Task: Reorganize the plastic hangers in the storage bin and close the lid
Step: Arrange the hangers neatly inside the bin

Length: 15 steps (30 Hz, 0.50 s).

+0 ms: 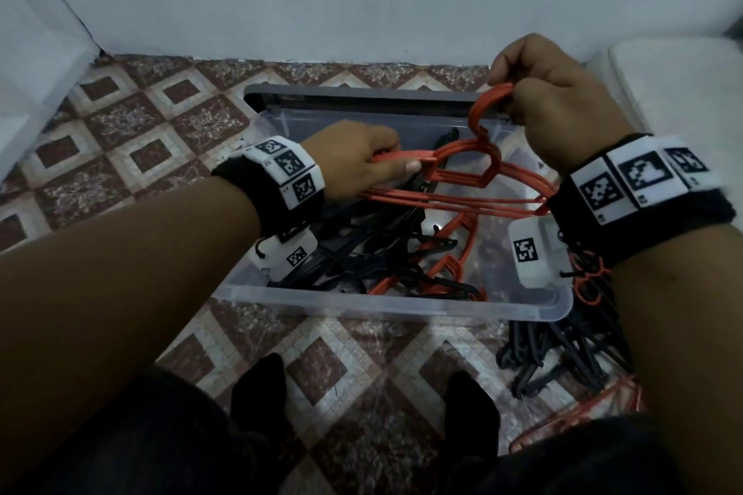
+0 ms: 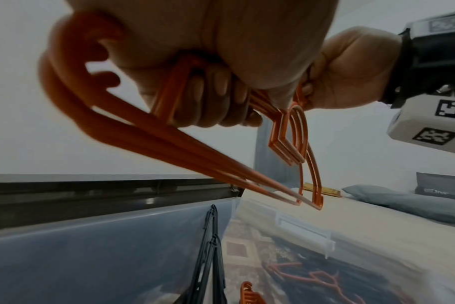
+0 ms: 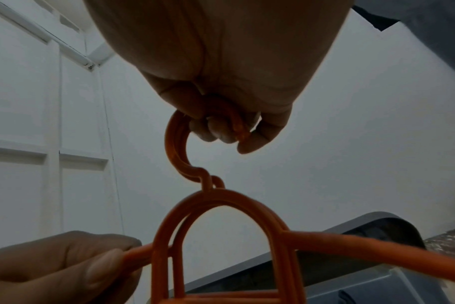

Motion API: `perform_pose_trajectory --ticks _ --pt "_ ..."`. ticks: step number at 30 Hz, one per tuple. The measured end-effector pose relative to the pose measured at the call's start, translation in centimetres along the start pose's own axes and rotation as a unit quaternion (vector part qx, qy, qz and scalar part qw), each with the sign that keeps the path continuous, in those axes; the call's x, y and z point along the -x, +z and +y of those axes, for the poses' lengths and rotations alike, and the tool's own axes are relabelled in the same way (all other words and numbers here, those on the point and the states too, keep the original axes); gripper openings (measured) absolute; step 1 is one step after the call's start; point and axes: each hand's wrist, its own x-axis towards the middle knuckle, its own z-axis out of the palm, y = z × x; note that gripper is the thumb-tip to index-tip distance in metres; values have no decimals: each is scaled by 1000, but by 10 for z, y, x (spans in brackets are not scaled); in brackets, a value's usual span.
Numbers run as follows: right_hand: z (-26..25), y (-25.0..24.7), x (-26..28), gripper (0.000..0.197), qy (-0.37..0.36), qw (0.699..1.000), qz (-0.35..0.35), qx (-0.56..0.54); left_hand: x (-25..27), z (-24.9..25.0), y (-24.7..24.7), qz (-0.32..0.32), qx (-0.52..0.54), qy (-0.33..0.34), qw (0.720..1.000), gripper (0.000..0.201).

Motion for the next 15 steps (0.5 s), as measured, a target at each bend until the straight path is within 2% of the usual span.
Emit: perform_pose_trajectory --ticks 3,6,9,12,13,15 --pt "0 1 -1 34 -7 1000 3 24 2 2 -1 25 -16 1 1000 48" --pt "3 2 -1 42 1 995 -1 100 5 1 -4 42 -41 -13 998 51" --pt "11 -1 0 55 83 973 22 216 9 -4 -7 59 -51 -41 996 49" --pt "16 2 8 50 124 933 -56 335 11 -5 -11 70 -54 -63 994 50" --pt "16 6 11 53 112 928 -78 346 11 -4 -12 71 -54 -63 994 49" --pt "13 15 12 57 68 942 -93 314 10 2 -14 72 -50 -56 995 48"
